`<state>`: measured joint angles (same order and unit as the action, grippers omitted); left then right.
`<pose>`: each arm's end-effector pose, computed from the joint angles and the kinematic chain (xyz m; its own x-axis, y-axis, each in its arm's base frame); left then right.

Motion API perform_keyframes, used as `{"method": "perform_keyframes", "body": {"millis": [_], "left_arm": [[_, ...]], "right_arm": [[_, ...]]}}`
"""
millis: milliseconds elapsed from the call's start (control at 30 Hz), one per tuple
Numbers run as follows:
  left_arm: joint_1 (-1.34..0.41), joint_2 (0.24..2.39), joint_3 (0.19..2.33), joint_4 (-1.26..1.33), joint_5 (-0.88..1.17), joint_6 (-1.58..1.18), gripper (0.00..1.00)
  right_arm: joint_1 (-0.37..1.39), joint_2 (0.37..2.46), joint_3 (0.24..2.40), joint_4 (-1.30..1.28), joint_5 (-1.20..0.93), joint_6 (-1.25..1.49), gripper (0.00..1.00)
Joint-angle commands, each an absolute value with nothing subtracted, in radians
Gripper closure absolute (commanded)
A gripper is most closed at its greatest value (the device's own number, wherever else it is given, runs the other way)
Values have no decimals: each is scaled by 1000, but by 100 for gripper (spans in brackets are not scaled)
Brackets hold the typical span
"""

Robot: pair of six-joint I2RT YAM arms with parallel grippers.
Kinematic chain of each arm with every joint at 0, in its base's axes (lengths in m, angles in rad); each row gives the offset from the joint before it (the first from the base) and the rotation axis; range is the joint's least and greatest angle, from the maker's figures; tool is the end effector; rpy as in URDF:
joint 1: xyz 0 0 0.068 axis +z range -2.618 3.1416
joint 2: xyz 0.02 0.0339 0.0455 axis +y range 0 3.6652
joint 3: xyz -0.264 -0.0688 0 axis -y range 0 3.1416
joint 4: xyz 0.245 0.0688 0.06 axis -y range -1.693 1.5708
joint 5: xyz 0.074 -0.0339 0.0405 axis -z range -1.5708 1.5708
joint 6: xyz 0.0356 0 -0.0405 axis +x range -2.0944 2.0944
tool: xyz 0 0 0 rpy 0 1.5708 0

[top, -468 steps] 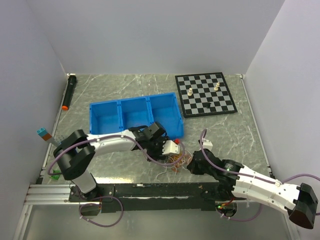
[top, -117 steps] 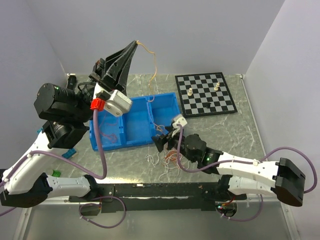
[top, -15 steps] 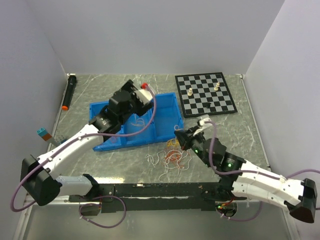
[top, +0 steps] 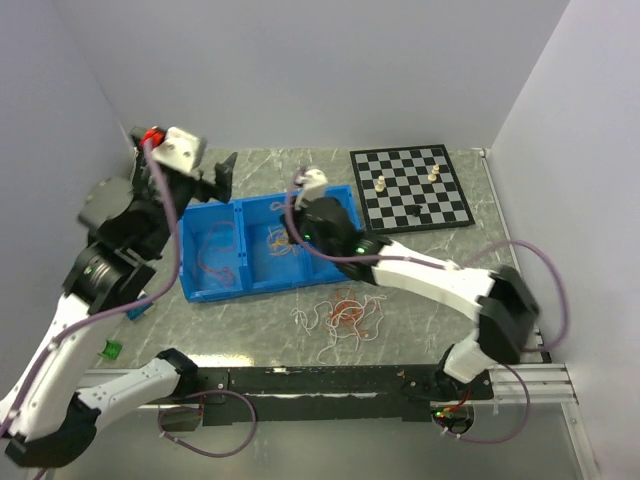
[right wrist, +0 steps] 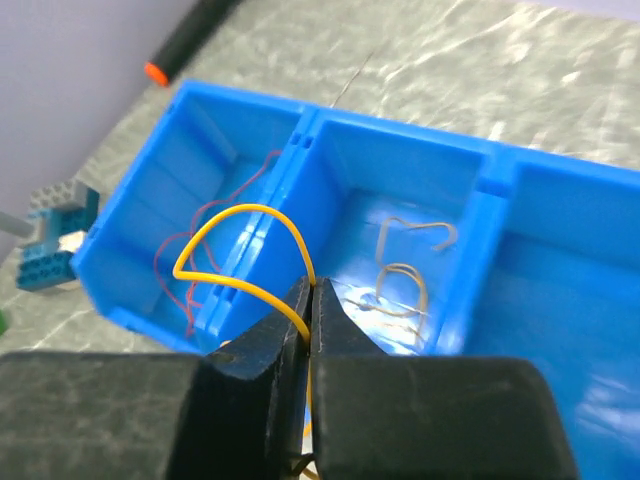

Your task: Untangle the cables

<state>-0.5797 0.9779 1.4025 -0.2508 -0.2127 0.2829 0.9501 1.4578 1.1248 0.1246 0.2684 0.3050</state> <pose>0.1532 -0.0913 0.5069 0.2398 0.1691 -0.9560 0.3067 0.9211 0.2399 0.2097 0.2771 0.3300 -0.3050 0.0712 -0.9497 -0.5681 0.7868 0.2415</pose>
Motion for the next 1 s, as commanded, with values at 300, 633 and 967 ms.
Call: {"method": "perform_keyframes", "body": {"millis": [300, 633, 967], "left_arm": [[-580, 936, 1364, -354, -118, 245, 3], [-595, 910, 1125, -472, 279, 432, 2], [-864, 1060, 838, -338, 318, 574, 1]], "right_arm": [[930, 1643, 1327, -32, 161, 339, 20], [910, 1094, 834, -66, 218, 463, 24], [911, 560, 450, -397, 278, 767, 25]]}}
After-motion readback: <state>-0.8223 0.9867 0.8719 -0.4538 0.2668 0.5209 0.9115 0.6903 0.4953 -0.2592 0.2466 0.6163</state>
